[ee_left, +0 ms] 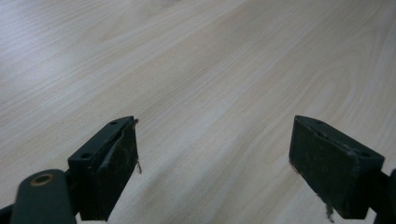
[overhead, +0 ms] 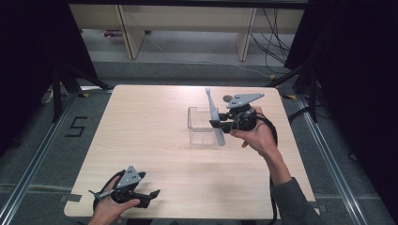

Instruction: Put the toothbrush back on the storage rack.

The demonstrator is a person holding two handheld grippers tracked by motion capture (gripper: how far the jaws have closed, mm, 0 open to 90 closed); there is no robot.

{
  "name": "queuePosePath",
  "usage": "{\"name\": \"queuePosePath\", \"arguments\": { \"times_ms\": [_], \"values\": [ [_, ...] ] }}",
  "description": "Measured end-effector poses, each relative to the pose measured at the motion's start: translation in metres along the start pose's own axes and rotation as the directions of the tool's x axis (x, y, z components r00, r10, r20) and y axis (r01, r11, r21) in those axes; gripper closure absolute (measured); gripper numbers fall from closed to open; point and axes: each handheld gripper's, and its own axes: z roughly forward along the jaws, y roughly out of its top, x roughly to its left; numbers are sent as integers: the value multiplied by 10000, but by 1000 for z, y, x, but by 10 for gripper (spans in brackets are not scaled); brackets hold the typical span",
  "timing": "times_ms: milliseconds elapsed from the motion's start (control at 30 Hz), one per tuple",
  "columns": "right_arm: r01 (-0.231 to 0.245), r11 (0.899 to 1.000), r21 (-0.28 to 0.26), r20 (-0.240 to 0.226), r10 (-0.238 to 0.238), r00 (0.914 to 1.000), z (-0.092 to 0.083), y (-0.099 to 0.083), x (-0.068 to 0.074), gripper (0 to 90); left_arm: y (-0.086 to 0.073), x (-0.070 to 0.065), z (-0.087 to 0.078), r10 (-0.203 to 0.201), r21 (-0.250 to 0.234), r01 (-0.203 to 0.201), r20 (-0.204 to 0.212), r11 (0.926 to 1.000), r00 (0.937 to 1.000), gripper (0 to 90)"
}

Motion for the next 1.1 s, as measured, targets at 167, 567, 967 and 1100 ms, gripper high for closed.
{"name": "queuePosePath", "arguments": {
  "times_ms": [167, 567, 967, 1100],
  "values": [
    [-112, 9999, 42, -13, 112, 9999, 1, 11, -4, 673, 0, -1, 0, -55, -80, 55, -43, 10000, 10000, 150],
    [-495, 9986, -184, -113, 493, 9987, 11, 23, -13, 673, 0, -1, 1, -128, -221, 129, 36, 9997, 9999, 150],
    [-648, 9976, -262, -104, 646, 9979, 21, 41, -24, 673, 0, -1, 0, -73, -160, 73, 6, 9998, 10000, 150],
    [-867, 9960, -213, -148, 864, 9961, 28, 46, -27, 673, 0, -1, 0, -52, -178, 52, 21, 9998, 10000, 150]
  ]
}}
